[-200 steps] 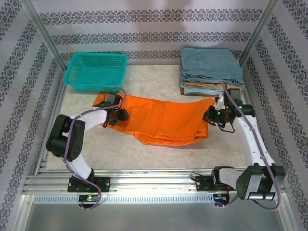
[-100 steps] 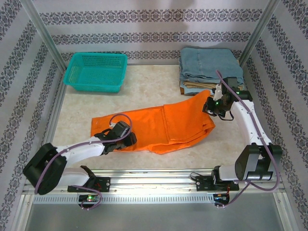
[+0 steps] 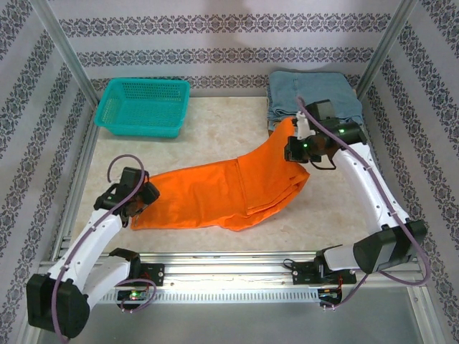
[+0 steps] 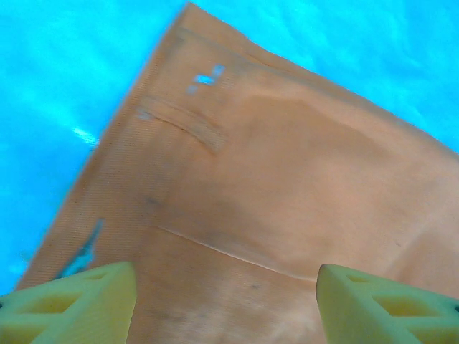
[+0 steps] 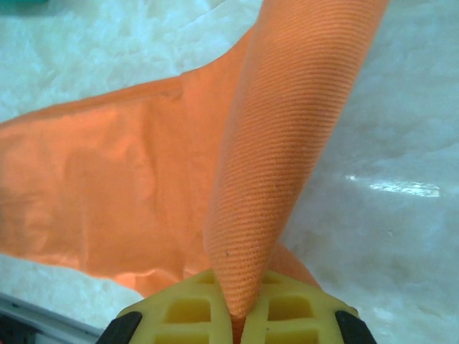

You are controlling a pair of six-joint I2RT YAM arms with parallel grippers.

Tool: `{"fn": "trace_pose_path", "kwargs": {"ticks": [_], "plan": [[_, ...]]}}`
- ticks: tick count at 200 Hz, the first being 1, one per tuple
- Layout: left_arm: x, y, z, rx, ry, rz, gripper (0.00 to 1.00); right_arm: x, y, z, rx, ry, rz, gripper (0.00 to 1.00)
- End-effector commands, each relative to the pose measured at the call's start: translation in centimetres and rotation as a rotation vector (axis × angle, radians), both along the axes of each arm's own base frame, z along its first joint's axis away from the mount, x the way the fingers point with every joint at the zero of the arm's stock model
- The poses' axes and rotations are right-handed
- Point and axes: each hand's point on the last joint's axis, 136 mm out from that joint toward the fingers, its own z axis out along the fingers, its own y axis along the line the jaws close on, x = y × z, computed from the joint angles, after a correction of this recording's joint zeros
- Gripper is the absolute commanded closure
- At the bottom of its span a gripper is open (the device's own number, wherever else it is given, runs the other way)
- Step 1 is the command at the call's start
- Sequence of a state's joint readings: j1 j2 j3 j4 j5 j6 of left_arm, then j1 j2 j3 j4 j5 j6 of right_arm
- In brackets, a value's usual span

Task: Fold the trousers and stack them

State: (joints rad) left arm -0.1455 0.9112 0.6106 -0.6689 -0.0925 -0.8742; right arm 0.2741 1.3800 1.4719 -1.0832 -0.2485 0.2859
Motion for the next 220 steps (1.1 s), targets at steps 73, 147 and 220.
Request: {"fn": "trace_pose_path", "kwargs": {"ticks": [73,147,220], "plan": [[-1.0,-0.6,-7.9,-0.204,0.174,-0.003,0.39,-3.8,14.5,4.5,0.037,-0.095,0.264,1.00],[0.3,-2.6,-7.8,-0.297,0.136,-0.078,0.39,-4.7,29.8,2.4,0.136,-0.064,0.351,1.00],[0.1,-2.8,-7.6,-0.293,0.147,-0.119,0.39,-4.5,37.7,-0.5,0.177,-0.011,0.380,1.00]]}}
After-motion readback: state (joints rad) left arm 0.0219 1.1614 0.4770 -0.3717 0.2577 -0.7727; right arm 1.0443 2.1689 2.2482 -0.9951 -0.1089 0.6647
